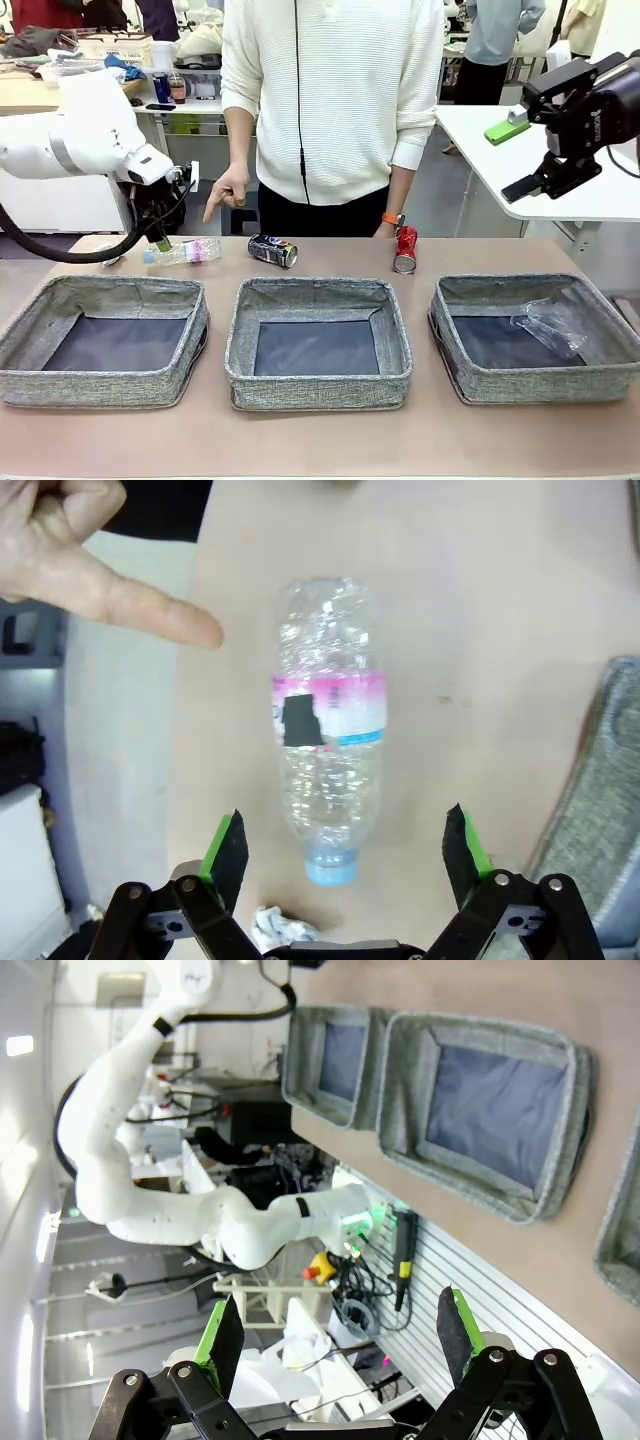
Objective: Sort the waste into the appropriate baskets.
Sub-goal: Pick up the waste item pointed out by the person.
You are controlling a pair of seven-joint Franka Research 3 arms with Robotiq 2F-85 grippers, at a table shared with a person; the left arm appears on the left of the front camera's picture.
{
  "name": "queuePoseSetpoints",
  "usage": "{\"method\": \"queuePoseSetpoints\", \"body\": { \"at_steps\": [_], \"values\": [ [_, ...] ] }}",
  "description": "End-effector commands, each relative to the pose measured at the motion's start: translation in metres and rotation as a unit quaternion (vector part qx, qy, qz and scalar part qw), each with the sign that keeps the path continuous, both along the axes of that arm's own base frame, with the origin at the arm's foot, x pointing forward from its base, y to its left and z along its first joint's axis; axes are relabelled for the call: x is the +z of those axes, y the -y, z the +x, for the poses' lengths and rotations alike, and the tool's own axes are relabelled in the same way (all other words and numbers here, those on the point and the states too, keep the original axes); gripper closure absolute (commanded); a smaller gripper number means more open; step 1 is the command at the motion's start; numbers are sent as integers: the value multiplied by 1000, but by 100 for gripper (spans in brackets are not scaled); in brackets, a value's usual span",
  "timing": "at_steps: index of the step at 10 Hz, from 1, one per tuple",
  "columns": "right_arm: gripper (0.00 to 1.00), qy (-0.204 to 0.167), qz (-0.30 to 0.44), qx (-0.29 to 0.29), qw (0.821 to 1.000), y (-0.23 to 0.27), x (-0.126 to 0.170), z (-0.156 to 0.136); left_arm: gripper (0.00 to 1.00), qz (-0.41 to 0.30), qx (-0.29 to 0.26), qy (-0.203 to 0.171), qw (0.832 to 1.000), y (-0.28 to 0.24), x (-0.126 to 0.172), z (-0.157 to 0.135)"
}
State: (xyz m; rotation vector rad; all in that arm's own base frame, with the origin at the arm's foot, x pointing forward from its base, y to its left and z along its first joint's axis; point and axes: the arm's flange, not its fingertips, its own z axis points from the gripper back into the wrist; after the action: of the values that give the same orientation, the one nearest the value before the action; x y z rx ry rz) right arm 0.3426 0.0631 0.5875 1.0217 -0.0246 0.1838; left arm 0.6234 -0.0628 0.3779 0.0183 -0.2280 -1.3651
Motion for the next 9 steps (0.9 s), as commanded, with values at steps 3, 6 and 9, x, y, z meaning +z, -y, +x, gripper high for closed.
{"method": "queuePoseSetpoints", "body": {
  "at_steps": [3, 6, 9],
  "values": [
    [0, 1, 13, 1, 1000, -1, 3, 1, 0, 15, -7, -19, 1000, -5, -20, 38],
    [0, 1, 13, 1, 1000, -1, 3, 1, 0, -7, 18, -33, 999, -5, -35, 26],
    [0, 1, 13, 1, 1000, -1, 3, 1, 0, -14, 13, -52, 998, -3, -45, 27]
  ]
}}
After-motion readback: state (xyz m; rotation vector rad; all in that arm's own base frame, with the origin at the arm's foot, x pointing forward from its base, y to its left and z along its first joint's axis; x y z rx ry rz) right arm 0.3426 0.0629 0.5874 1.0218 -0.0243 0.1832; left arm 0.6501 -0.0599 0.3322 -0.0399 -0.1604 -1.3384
